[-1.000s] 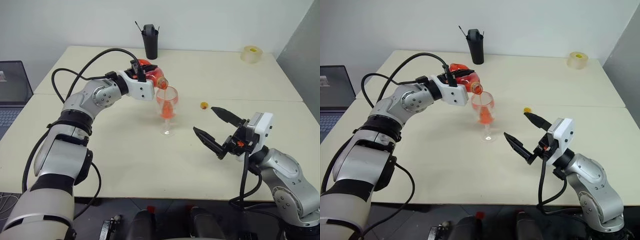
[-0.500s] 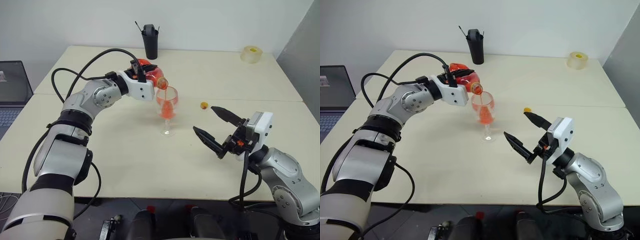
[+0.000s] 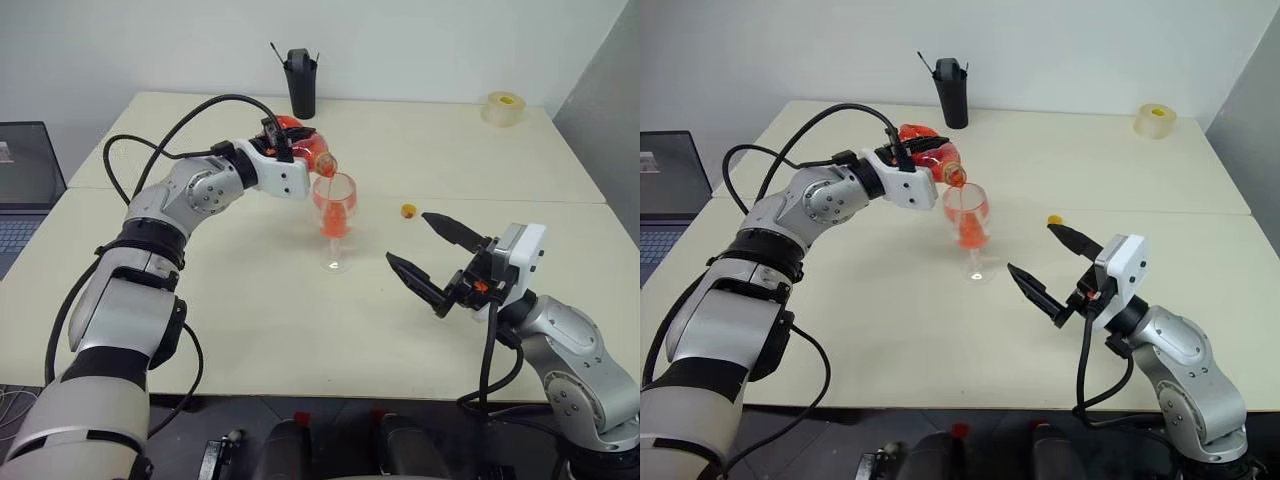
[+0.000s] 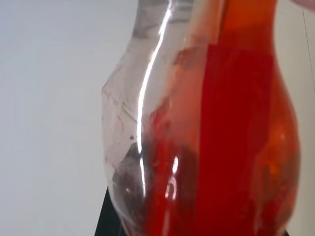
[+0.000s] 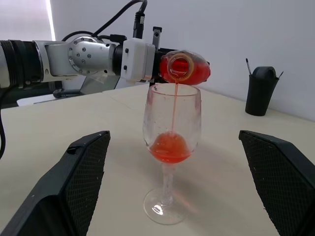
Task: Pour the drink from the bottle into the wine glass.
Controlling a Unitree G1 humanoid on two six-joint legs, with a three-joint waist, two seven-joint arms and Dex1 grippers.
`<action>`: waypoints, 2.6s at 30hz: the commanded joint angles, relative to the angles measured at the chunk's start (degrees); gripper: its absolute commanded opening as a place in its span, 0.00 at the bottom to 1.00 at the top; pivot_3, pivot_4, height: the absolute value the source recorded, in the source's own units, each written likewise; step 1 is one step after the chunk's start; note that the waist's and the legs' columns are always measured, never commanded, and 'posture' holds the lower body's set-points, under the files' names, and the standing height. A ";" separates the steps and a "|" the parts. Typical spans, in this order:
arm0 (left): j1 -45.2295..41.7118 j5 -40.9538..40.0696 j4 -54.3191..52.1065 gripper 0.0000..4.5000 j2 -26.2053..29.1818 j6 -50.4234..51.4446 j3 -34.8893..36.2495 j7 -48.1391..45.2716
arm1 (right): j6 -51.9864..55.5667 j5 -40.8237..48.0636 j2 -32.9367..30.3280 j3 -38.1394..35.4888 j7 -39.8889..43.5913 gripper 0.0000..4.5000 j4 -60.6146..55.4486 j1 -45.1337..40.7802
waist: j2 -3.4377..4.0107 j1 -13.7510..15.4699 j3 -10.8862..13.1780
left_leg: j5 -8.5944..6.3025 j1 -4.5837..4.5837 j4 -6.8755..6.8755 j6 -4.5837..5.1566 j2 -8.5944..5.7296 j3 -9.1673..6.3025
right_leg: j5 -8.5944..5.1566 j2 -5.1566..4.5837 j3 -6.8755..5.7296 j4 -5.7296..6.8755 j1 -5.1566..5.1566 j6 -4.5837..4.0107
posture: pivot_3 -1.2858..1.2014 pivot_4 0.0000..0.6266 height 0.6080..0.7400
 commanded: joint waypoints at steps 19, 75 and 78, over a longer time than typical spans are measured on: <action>11.60 -40.44 -15.20 0.19 -5.16 35.22 26.37 -14.75 | 6.80 10.43 -3.42 -4.95 -2.11 1.00 -1.01 -9.12 | 0.01 -0.45 -0.01 | 0.00 0.07 0.05 0.00 0.08 -0.01 | -0.01 0.00 0.06 0.36 -0.02 0.00 | 0.52 0.24 1.00; 7.25 -8.33 -11.55 0.19 0.50 12.83 7.45 1.21 | 35.94 23.88 -8.38 -0.33 -11.93 1.00 0.75 -27.92 | -0.07 -0.25 -0.07 | -0.13 -0.13 0.08 0.24 0.06 0.06 | -0.01 -0.08 0.09 0.37 -0.24 0.00 | 0.52 0.24 1.00; 5.47 -6.15 -9.57 0.19 0.87 10.58 6.06 2.19 | 35.36 22.85 -8.20 0.37 -12.48 1.00 -0.41 -25.51 | -0.07 -0.30 -0.07 | -0.13 -0.14 0.07 0.24 0.07 0.09 | -0.01 -0.04 0.13 0.38 -0.30 0.00 | 0.52 0.24 1.00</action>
